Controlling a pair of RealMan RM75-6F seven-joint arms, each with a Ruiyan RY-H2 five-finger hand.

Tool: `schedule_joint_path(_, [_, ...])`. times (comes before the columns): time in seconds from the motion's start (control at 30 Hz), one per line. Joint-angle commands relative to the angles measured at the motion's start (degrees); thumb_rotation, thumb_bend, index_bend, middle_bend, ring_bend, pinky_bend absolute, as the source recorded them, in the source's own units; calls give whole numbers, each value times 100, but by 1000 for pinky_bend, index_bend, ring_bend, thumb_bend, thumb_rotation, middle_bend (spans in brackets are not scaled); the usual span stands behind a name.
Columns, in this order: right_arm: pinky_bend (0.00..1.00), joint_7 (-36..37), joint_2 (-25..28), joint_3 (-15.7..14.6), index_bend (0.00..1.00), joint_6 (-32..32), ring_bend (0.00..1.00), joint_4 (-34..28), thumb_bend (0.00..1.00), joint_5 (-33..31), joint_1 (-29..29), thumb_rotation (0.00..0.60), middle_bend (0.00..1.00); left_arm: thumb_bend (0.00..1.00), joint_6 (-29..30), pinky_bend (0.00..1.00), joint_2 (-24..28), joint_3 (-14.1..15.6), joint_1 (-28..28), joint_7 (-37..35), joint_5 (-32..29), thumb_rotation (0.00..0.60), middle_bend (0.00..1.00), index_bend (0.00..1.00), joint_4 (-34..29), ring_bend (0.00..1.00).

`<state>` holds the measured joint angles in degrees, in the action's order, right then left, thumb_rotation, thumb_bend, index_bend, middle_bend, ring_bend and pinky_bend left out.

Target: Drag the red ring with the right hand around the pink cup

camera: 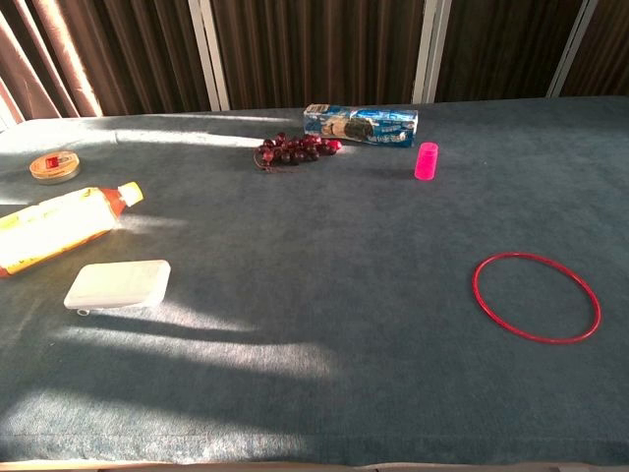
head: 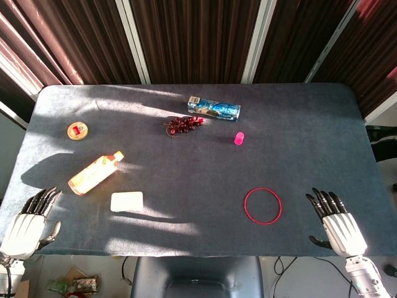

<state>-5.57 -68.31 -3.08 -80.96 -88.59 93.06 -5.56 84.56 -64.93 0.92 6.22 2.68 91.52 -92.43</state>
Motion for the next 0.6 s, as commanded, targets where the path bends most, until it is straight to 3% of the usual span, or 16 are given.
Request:
schedule_joint_path(0.03, [135,4,6,-9,0,10,0,-1,81,10,-3,600,0,462,-2,145,-11,-14,-8,38,-44,600,0,32,-8,0])
schedule_joint_path(0.37, [136,387,73,-169,0,-29,0,-48,81,304,-16,600,0,467,11,145,51,-9,-62,96,-133,600,0,32,-134,0])
schedule_joint_path(0.6, [160,91,34,-247,19,91,29,-108,81,521,-100,600,20,467,74,150,153,10,-129,56,-155,600,7,33,-252,0])
